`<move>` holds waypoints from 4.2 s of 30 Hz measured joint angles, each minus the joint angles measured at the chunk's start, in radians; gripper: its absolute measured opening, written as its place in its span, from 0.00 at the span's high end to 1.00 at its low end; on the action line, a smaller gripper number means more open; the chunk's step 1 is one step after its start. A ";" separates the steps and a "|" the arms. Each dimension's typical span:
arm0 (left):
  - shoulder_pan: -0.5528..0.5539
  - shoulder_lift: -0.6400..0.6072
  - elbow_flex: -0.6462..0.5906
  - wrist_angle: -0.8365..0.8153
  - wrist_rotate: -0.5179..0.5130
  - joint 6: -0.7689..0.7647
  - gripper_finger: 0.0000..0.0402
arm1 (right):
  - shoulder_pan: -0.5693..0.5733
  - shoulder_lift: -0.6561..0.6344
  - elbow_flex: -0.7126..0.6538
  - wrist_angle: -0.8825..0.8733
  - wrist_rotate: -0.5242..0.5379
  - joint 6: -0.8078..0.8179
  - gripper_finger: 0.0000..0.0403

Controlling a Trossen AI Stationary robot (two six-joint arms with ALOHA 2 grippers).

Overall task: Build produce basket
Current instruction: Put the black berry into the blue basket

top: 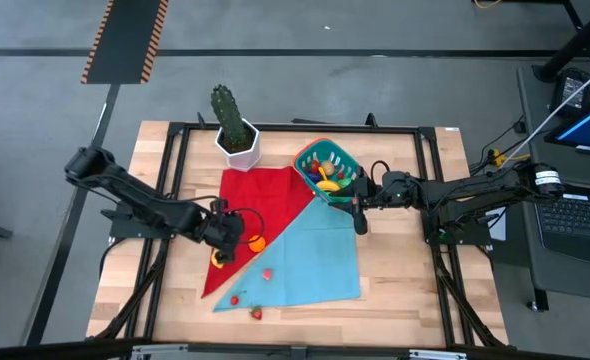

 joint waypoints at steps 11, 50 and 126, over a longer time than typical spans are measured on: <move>0.059 0.100 0.000 0.003 0.072 0.026 0.61 | 0.000 0.000 0.000 -0.008 0.000 -0.001 0.68; 0.101 0.132 -0.043 0.109 0.145 0.018 0.66 | 0.000 0.000 0.000 -0.019 0.000 -0.002 0.68; 0.108 -0.020 -0.045 0.059 0.127 0.052 1.00 | -0.001 0.000 0.000 -0.018 0.000 0.001 0.68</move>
